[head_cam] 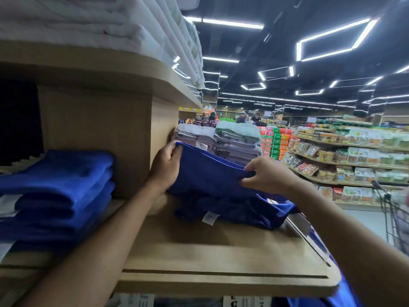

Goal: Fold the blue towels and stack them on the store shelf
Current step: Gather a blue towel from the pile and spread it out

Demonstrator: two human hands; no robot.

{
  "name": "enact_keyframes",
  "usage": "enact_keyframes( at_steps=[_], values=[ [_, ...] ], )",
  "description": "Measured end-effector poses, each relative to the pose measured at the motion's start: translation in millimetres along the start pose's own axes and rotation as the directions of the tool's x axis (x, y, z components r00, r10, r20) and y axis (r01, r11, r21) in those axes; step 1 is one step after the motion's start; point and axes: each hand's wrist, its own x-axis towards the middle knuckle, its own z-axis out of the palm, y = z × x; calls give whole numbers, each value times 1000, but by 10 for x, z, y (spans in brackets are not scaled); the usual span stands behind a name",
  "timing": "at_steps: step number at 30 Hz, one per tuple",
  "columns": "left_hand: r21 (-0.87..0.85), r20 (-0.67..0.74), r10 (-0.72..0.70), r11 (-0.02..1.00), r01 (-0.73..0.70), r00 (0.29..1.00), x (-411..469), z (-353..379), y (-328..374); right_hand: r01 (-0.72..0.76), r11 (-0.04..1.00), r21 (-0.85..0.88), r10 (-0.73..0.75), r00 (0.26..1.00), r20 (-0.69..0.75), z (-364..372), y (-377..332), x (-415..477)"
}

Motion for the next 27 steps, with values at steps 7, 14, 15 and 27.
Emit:
enact_keyframes(
  at_steps=[7, 14, 15, 27],
  values=[
    [12, -43, 0, 1000, 1, 999, 3, 16, -72, 5, 997, -72, 6, 990, 144, -283, 253, -125],
    [19, -48, 15, 1000, -14, 999, -10, 10, -48, 5, 996, -93, 11, 986, 166, -158, 248, -238],
    [20, -46, 17, 1000, -16, 999, -11, 12, -54, 11, 999, -47, -2, 984, 178, -143, 240, -231],
    [-30, -159, -86, 996, 82, 984, 87, -80, -125, 217, 939, 266, -269, 947, 178, -129, 71, -297]
  ],
)
